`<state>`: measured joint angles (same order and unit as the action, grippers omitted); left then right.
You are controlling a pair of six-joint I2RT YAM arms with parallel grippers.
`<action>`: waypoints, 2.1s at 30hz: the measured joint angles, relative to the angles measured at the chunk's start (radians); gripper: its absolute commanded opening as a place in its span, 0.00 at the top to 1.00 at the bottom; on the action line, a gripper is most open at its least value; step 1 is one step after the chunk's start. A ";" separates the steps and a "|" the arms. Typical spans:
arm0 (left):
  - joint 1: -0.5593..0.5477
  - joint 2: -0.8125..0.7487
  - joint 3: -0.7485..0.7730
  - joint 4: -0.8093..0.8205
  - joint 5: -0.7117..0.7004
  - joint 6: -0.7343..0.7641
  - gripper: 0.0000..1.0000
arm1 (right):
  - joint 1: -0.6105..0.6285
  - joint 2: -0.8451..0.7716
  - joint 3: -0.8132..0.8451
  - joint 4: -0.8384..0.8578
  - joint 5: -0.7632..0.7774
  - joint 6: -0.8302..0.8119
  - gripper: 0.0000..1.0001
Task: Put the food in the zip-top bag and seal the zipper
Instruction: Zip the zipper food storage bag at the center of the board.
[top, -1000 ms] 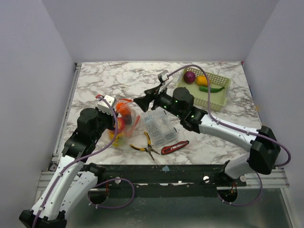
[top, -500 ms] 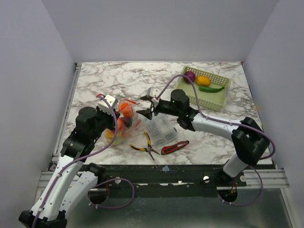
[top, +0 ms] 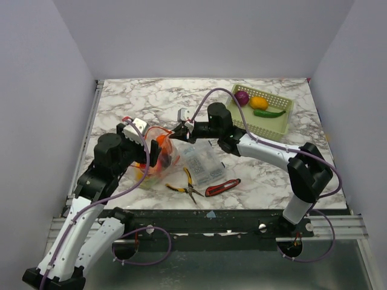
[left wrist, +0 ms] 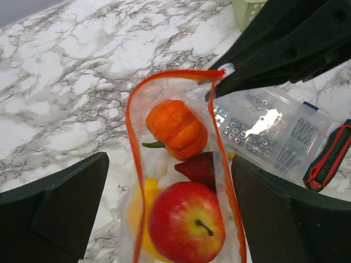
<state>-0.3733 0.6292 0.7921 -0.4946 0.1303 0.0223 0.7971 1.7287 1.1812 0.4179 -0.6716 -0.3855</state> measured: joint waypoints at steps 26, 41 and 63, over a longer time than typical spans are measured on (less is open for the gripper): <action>-0.068 0.290 0.150 -0.009 0.155 0.244 0.99 | -0.038 -0.012 0.161 -0.354 -0.173 -0.016 0.62; -0.066 0.140 0.009 0.072 0.204 0.155 1.00 | -0.061 0.060 -0.025 0.218 -0.244 0.363 0.54; -0.059 0.148 0.051 0.156 0.214 0.079 0.60 | -0.065 0.093 -0.037 0.380 -0.362 0.596 1.00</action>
<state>-0.4320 0.7776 0.8436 -0.3389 0.3443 0.1017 0.7319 1.8217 1.1439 0.7979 -1.0336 0.2104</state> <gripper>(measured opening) 0.502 0.005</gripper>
